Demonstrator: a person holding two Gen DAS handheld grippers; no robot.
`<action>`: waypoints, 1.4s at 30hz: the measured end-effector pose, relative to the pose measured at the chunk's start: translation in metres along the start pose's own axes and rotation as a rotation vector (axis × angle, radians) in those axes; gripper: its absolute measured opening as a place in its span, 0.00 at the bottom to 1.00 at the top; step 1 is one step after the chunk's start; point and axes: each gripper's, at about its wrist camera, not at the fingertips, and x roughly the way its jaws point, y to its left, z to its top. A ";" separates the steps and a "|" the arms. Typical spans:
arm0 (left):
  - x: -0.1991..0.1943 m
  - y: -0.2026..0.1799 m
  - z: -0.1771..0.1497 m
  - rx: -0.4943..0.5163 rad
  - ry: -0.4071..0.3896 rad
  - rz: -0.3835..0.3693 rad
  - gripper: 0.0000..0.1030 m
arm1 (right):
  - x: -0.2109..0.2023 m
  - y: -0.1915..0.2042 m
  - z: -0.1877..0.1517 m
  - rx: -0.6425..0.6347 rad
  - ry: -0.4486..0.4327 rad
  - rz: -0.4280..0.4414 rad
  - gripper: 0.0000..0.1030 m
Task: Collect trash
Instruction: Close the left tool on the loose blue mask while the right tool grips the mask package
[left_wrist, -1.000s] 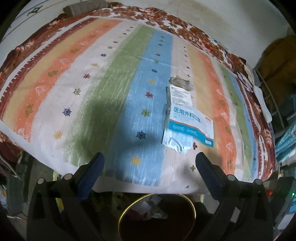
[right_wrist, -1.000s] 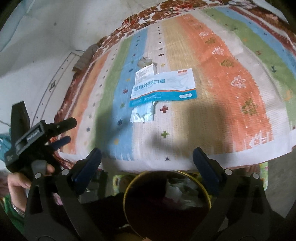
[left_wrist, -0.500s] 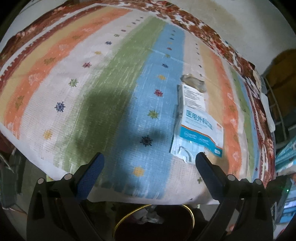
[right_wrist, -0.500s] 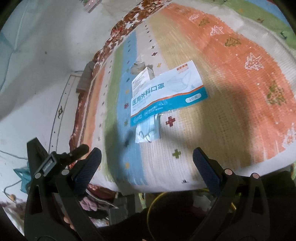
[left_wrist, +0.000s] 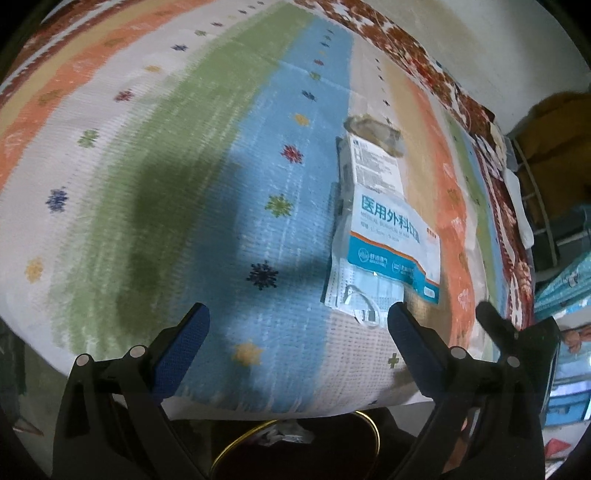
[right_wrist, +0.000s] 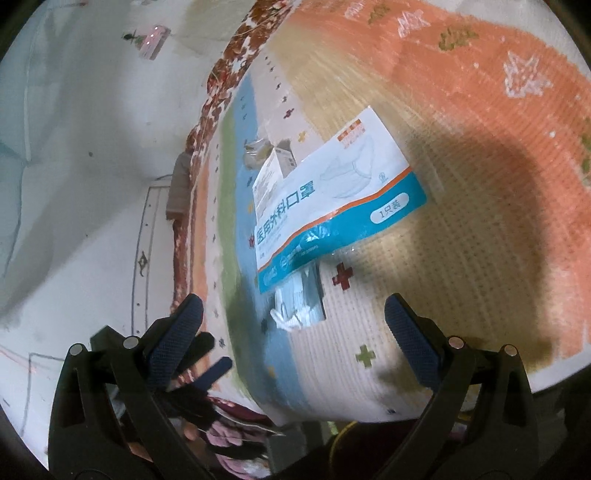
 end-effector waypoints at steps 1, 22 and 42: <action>0.004 -0.001 0.000 0.005 0.005 -0.007 0.89 | 0.002 -0.003 0.001 0.012 0.001 0.009 0.89; 0.045 -0.023 -0.007 0.104 0.022 -0.082 0.63 | 0.032 -0.030 0.025 0.140 -0.050 0.070 0.32; 0.051 -0.012 0.002 0.031 -0.012 -0.126 0.34 | 0.033 -0.034 0.025 0.260 -0.134 0.196 0.52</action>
